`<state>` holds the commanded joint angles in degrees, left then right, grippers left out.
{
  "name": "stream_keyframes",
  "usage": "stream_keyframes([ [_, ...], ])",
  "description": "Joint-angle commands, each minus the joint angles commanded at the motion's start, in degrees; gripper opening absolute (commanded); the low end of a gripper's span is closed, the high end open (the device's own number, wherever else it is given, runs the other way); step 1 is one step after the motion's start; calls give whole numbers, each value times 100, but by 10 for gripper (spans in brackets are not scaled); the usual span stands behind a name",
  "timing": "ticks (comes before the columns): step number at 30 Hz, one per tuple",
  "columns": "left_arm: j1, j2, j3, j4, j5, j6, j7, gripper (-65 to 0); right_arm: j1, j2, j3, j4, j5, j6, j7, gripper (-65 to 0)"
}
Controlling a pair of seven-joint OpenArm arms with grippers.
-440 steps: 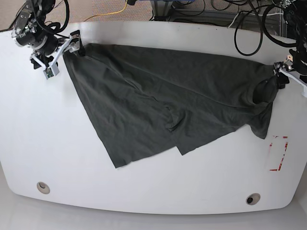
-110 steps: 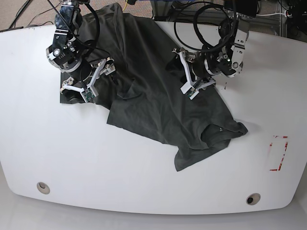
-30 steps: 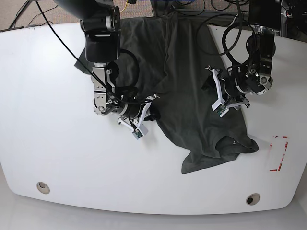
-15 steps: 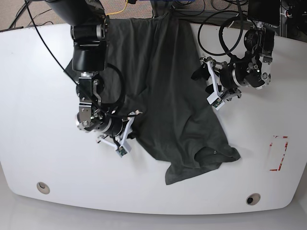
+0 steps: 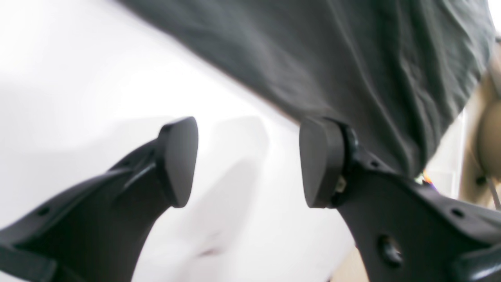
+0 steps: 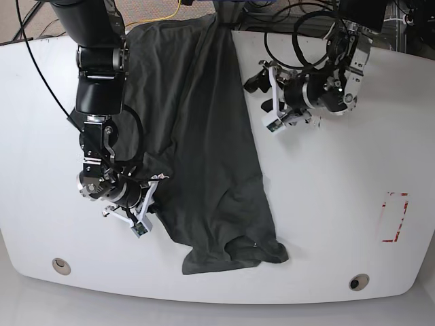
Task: Layout the t-shirt on the table in an organized manner, then fold the t-shirt properly
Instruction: 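Hold the shirt up with both grippers, letting it hang down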
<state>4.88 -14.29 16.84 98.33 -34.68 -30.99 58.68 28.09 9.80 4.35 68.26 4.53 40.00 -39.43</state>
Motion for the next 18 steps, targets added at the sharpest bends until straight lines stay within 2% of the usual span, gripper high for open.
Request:
stream_keyframes([
  [5,0,237,167,-105,79,53,18,-264,-132,-18,0,132,0,0,0,-642],
  [13,-9,281,536,-527,114,545,18,-264,-202,-35,0,299,9,0,-9,-642],
  [18,-9,281,730,-589,123,809,-9,-264,-290,-35,0,563,9,0,-220,-642],
])
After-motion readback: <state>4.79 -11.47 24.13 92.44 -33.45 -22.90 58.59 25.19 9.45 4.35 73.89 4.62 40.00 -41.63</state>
